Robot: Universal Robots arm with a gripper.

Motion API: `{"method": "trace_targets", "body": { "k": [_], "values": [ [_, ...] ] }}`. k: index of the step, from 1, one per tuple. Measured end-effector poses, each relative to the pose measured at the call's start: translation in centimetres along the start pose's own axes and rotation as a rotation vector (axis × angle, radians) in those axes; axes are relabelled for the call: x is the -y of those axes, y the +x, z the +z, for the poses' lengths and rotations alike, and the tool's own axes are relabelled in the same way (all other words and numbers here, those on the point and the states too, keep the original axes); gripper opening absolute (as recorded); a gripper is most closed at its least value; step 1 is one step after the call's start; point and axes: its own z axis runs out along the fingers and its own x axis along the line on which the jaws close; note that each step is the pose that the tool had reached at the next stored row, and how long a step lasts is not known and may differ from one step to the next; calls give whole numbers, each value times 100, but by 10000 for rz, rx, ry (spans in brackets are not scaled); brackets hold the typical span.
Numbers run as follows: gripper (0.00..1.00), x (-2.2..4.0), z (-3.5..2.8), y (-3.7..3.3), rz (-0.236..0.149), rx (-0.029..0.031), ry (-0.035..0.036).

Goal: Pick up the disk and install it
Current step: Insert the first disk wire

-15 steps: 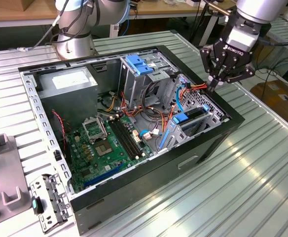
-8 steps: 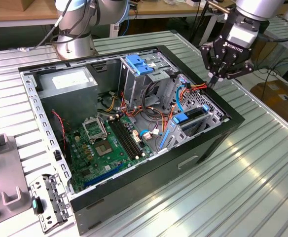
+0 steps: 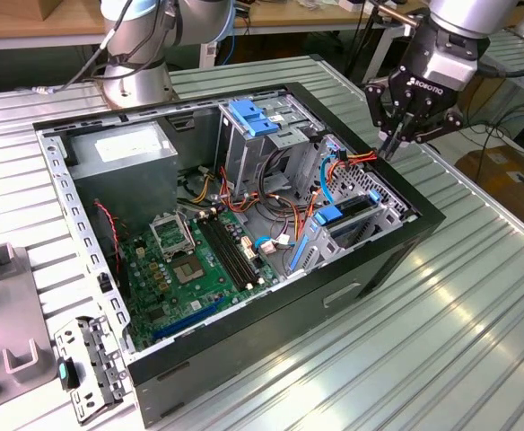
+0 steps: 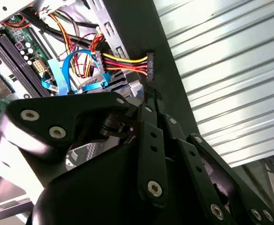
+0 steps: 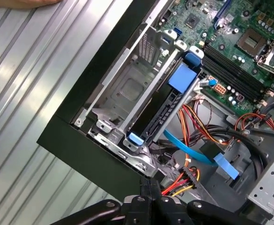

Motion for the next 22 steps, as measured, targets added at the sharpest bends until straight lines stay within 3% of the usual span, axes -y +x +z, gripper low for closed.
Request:
{"method": "trace_targets", "body": {
  "k": [3,4,7,8,13,17,22],
  "values": [
    [24,38,2,-14,-103,2,2],
    [24,42,4,-19,-197,3,4],
    [25,45,12,-22,-779,10,16],
    [31,45,20,-22,-1111,32,37],
    [31,57,68,-20,-2384,68,79],
    [31,92,83,-29,-2623,73,84],
    [31,106,112,-32,-3594,82,101]
  ]
}}
